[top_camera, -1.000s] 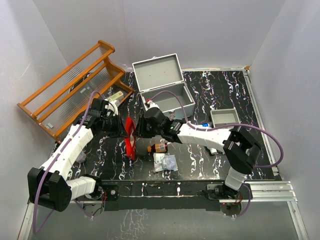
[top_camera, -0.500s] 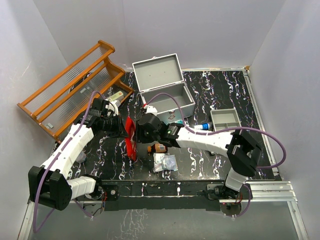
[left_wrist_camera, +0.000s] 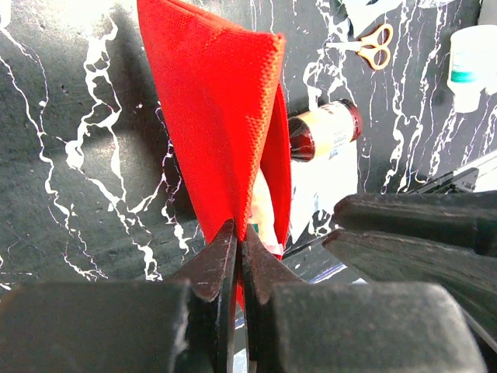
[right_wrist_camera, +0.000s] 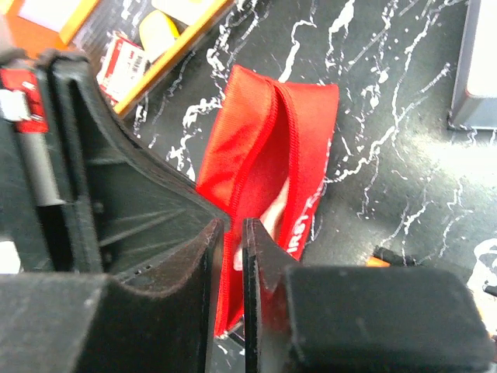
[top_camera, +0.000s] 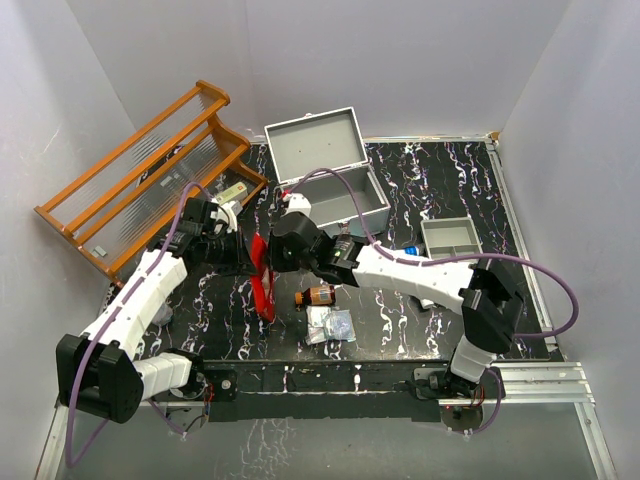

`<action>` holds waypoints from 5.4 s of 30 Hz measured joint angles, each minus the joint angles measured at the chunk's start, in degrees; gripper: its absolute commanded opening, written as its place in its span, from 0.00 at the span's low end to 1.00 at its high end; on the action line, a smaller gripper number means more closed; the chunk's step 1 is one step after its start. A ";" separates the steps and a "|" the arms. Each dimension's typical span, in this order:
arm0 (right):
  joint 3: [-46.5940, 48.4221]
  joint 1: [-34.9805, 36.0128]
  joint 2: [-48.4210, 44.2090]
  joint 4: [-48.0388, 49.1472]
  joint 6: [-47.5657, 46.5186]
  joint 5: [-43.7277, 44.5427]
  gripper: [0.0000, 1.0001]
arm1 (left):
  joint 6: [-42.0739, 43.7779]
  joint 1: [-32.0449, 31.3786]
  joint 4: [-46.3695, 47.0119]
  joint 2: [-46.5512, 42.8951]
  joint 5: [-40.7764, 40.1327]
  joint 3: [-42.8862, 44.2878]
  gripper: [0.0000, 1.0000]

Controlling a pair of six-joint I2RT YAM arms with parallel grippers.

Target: Organize the medicine kit

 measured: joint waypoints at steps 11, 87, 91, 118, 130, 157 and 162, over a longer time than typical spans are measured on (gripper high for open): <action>3.39 0.13 5.75 -1.75 0.11 -0.37 0.17 | 0.17 0.00 1.81 -1.44 -0.04 -1.01 0.00; -1.01 2.25 4.98 1.84 9.38 -6.03 0.00 | -0.85 0.00 6.27 -9.18 -0.85 -3.78 0.00; -1.03 2.25 5.09 1.86 9.62 -6.12 0.05 | -0.85 0.00 6.29 -9.29 -0.55 -3.78 0.00; -3.28 1.20 -8.83 -1.53 7.41 -5.27 0.46 | -0.42 0.00 4.87 -8.26 -2.56 -3.78 0.00; -26.71 1.03 -23.58 -8.59 -1.51 -1.42 0.56 | -4.13 0.00 -0.15 -5.29 -2.23 -0.02 0.00; -29.94 1.55 -14.38 -13.92 -2.93 -2.43 0.33 | -15.19 0.00 -2.05 -5.05 -0.26 -3.69 0.00; -27.89 2.27 -11.82 -15.76 -1.57 -1.44 0.27 | -14.58 0.00 -1.84 -5.05 -0.02 -3.76 0.00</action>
